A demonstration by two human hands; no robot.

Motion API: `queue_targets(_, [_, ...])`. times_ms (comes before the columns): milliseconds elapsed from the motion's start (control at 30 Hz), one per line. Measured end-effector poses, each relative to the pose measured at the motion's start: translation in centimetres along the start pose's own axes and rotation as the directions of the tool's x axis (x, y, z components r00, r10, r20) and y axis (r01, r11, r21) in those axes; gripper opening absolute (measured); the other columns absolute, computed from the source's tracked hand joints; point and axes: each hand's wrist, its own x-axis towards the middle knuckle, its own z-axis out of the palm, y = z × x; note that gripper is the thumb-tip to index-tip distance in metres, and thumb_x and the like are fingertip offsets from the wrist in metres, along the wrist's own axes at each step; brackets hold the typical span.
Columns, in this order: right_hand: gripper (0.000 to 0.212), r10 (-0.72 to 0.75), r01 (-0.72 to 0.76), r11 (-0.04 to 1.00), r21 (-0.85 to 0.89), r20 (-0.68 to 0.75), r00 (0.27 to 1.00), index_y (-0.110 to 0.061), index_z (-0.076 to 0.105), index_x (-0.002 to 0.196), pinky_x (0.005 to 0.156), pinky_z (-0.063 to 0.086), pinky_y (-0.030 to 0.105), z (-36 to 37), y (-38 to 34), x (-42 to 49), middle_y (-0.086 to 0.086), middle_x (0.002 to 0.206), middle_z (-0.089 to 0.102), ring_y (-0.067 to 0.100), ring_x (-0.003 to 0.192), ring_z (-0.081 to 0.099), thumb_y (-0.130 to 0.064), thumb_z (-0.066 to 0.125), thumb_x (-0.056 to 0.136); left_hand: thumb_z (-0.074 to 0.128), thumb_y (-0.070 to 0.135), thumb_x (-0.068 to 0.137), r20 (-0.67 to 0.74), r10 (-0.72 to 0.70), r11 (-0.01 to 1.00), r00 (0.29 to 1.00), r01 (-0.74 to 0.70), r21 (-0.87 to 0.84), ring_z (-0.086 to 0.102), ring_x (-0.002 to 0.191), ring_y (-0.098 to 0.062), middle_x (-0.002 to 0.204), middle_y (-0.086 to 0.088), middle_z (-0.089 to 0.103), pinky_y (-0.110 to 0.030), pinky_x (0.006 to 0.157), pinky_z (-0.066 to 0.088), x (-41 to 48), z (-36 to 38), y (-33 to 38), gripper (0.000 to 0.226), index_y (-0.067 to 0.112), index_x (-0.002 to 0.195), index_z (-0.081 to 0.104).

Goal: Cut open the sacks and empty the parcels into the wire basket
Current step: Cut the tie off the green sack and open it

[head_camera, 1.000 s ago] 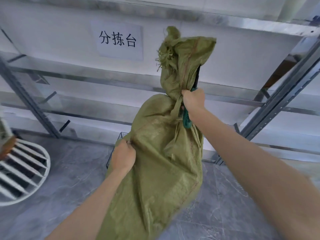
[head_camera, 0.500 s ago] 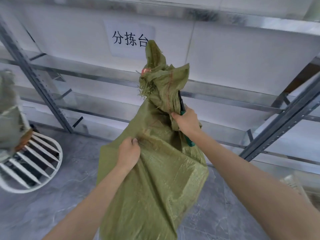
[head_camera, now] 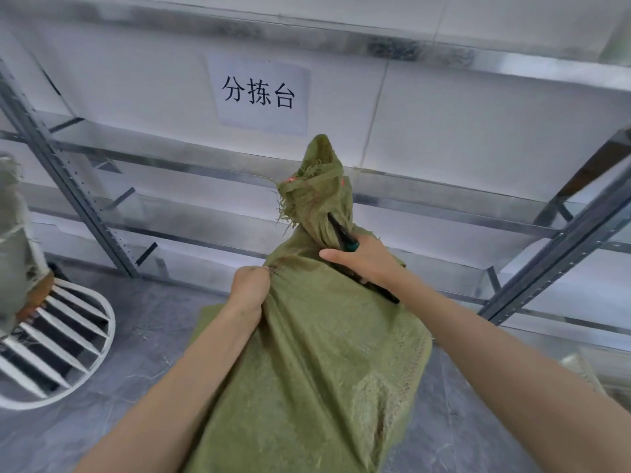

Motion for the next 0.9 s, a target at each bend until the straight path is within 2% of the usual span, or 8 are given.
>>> queue_targets(167, [0.07,0.041,-0.039,0.999,-0.022,0.114,0.993,-0.025,0.056,0.12,0.056,0.049,0.023,0.9,-0.3,0.6,-0.009,0.095,0.064,0.008,0.076,0.062,-0.07,0.068,0.067,0.045,0.0,0.089,0.007,-0.111,0.993,0.994,0.112,-0.036,0.051,0.067,-0.024,0.078,-0.015,0.055,-0.031,0.065,0.04,2.1,-0.9,0.9,0.012,-0.002,0.083,0.055])
queue_targets(300, [0.087,0.076,-0.051,0.992,-0.113,0.23,0.97,-0.023,0.034,0.143,0.08,0.038,0.021,1.7,-0.9,1.6,-0.009,0.125,0.049,0.009,0.101,0.05,-0.056,0.074,0.072,0.043,-0.001,0.092,0.033,-0.141,0.987,0.99,0.143,-0.069,0.05,0.061,-0.022,0.073,-0.012,0.052,-0.028,0.054,0.039,3.0,-1.0,1.4,0.016,0.001,0.078,0.05])
queue_targets(467, [0.094,0.091,-0.055,0.984,-0.171,0.21,0.973,-0.014,0.025,0.144,0.097,0.037,0.027,3.7,-0.8,3.4,0.003,0.143,0.039,0.021,0.126,0.042,-0.039,0.08,0.073,0.042,-0.001,0.094,0.053,-0.185,0.975,0.981,0.19,-0.113,0.049,0.06,-0.021,0.072,-0.011,0.05,-0.028,0.052,0.039,4.6,-1.7,1.6,0.021,0.003,0.074,0.047])
queue_targets(567, [0.094,0.137,-0.097,0.979,-0.18,0.226,0.964,-0.012,0.026,0.144,0.104,0.038,0.035,5.1,-0.5,4.7,0.005,0.142,0.041,0.024,0.126,0.043,-0.037,0.081,0.071,0.042,0.002,0.093,0.089,-0.234,0.965,0.968,0.242,-0.105,0.053,0.064,-0.023,0.077,-0.013,0.054,-0.03,0.06,0.044,6.5,-2.4,0.7,0.012,-0.001,0.095,0.054])
queue_targets(633, [0.093,0.17,-0.121,0.972,-0.202,0.242,0.955,-0.011,0.027,0.143,0.104,0.039,0.038,6.1,-0.1,5.4,0.006,0.14,0.042,0.025,0.124,0.044,-0.036,0.081,0.071,0.042,0.002,0.092,0.102,-0.263,0.958,0.959,0.272,-0.092,0.056,0.07,-0.025,0.084,-0.014,0.057,-0.034,0.072,0.047,7.6,-2.9,0.0,0.018,-0.002,0.105,0.055])
queue_targets(700, [0.091,0.197,-0.143,0.966,-0.217,0.252,0.947,-0.01,0.029,0.142,0.104,0.039,0.04,7.0,0.3,6.0,0.007,0.139,0.044,0.026,0.123,0.045,-0.034,0.081,0.071,0.042,0.003,0.093,0.118,-0.288,0.952,0.95,0.298,-0.073,0.057,0.075,-0.027,0.089,-0.015,0.058,-0.034,0.074,0.047,8.5,-3.3,-1.0,0.022,-0.003,0.109,0.056])
queue_targets(800, [0.088,0.237,-0.174,0.954,-0.244,0.26,0.936,-0.011,0.03,0.141,0.104,0.04,0.042,8.1,1.2,6.5,0.008,0.138,0.045,0.026,0.122,0.046,-0.032,0.08,0.072,0.038,0.003,0.096,0.145,-0.327,0.935,0.934,0.342,-0.094,0.053,0.069,-0.024,0.084,-0.012,0.055,-0.032,0.062,0.044,8.9,-3.4,-2.0,0.018,0.001,0.102,0.055])
queue_targets(900, [0.077,0.273,-0.2,0.942,-0.268,0.273,0.922,-0.01,0.034,0.139,0.1,0.041,0.038,9.0,2.1,6.8,0.009,0.133,0.047,0.027,0.117,0.047,-0.026,0.076,0.077,0.035,0.0,0.096,0.155,-0.358,0.923,0.921,0.374,-0.09,0.05,0.065,-0.023,0.076,-0.012,0.053,-0.03,0.059,0.041,9.2,-3.4,-3.0,0.025,0.003,0.079,0.053])
